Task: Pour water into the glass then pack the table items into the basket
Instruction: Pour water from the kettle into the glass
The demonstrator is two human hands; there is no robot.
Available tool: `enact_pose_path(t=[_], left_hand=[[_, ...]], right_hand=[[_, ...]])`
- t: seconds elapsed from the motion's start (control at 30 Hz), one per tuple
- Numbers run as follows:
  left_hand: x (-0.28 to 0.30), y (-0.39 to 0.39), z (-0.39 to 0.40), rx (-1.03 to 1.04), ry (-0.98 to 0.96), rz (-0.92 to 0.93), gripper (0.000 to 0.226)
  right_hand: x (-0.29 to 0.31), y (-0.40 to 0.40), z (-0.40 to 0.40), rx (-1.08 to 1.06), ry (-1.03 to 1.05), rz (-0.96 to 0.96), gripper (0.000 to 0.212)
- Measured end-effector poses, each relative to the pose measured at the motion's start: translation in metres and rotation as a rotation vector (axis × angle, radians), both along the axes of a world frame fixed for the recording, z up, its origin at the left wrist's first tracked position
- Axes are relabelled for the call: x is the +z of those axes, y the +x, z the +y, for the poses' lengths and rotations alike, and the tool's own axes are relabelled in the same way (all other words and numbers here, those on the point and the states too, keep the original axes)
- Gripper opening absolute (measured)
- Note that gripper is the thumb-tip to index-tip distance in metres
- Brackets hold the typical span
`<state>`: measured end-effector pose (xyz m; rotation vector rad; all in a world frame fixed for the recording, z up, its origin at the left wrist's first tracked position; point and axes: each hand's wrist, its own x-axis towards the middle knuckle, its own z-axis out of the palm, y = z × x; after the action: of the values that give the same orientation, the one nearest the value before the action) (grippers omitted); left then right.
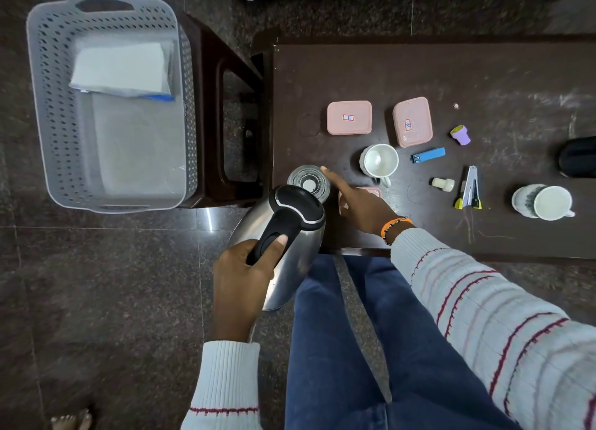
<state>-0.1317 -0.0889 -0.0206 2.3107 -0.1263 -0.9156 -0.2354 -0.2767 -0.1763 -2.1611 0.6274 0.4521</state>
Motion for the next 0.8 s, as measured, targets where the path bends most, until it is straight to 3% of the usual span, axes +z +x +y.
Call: enact_pose_path(t=[0.3,0.8], left_hand=[[0.005,0.007,-0.012,0.004,0.055,0.003,0.058],[0.002,0.009,-0.017,-0.036,0.139,-0.046,0.061]], right_hand=[[0.009,0.001,-0.002,0.039,-0.035,0.045,0.084],[0.01,0.002,0.0,0.007,0.089,0.047,0.084]])
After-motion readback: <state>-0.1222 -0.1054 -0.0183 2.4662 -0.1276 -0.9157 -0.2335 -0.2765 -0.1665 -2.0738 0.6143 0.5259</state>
